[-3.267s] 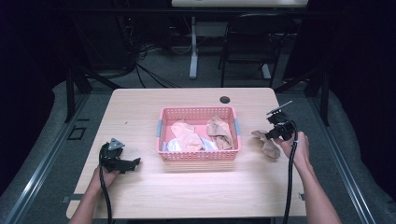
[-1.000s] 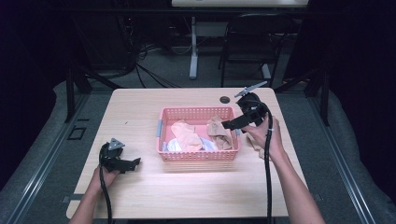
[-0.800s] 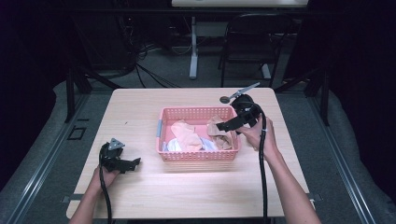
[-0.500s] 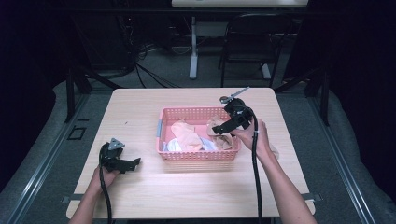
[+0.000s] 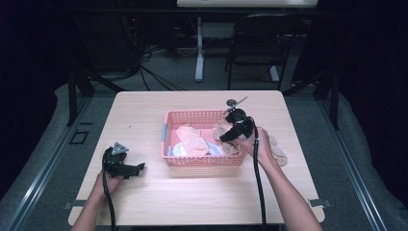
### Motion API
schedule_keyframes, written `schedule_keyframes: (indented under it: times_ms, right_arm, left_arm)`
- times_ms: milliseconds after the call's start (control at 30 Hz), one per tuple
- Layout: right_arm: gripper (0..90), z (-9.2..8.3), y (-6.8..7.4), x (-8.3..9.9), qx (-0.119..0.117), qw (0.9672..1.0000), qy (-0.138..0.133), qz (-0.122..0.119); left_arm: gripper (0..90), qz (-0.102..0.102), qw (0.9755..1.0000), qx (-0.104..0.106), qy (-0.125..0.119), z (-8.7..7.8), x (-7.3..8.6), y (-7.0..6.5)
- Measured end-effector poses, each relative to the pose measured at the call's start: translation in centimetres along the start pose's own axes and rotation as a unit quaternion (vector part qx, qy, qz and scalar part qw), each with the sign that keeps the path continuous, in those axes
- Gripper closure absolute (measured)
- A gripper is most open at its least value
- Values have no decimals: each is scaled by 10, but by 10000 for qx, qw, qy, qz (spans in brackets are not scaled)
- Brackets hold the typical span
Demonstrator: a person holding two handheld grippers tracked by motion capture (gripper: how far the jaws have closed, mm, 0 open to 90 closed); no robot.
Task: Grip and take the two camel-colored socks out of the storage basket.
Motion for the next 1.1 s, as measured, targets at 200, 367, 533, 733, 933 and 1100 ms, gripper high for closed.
schedule_keyframes:
  times_ms: [200, 367, 533, 733, 933, 1100]
  right_arm:
    - [554, 19, -2, -1, 316, 9988, 374, 6]
    - [593, 27, -2, -2, 547, 9977, 401, 35]
    - [602, 34, -5, -2, 703, 9962, 500, 130]
    - [628, 39, -8, -1, 886, 9940, 618, 151]
    - [750, 46, -7, -2, 1181, 9902, 738, 78]
    - [862, 48, -5, -3, 1245, 9889, 812, 52]
  left_arm:
    - [0, -2, 10000, -2, 6, 0, 0, 0]
    - [0, -14, 10000, -19, 4, 0, 0, 0]
    - [0, -11, 10000, -13, 6, 0, 0, 0]
    - [0, -6, 10000, -7, 8, 0, 0, 0]
    - [0, -7, 10000, -6, 7, 0, 0, 0]
    - [0, -7, 10000, -5, 8, 0, 0, 0]
Point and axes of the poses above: each handheld gripper's, and its own axes: z roughly forward along the jaws, x roughly out of its underside, y roughly to its left, the point moved 1 cm from there along z, roughly forward along the jaws, and after that the axes turned 11 degrees about z, right-handed, at the moved point
